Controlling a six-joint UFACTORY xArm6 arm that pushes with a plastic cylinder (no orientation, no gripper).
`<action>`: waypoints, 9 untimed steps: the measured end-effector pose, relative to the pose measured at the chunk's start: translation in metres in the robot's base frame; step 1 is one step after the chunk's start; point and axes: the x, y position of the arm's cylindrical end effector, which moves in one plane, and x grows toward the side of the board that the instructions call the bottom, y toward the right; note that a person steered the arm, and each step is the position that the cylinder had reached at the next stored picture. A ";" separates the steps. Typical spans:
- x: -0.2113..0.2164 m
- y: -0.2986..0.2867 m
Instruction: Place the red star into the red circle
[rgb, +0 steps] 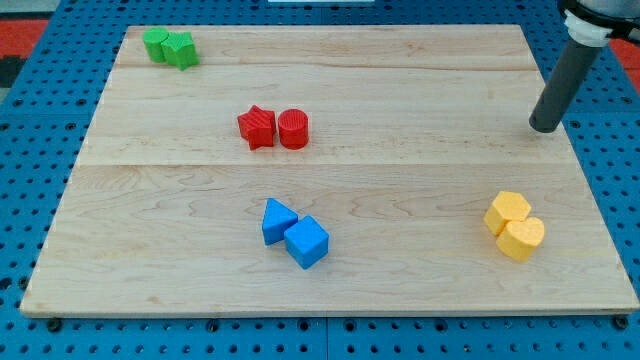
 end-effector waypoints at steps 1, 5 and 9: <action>0.000 -0.001; 0.081 -0.317; -0.011 -0.350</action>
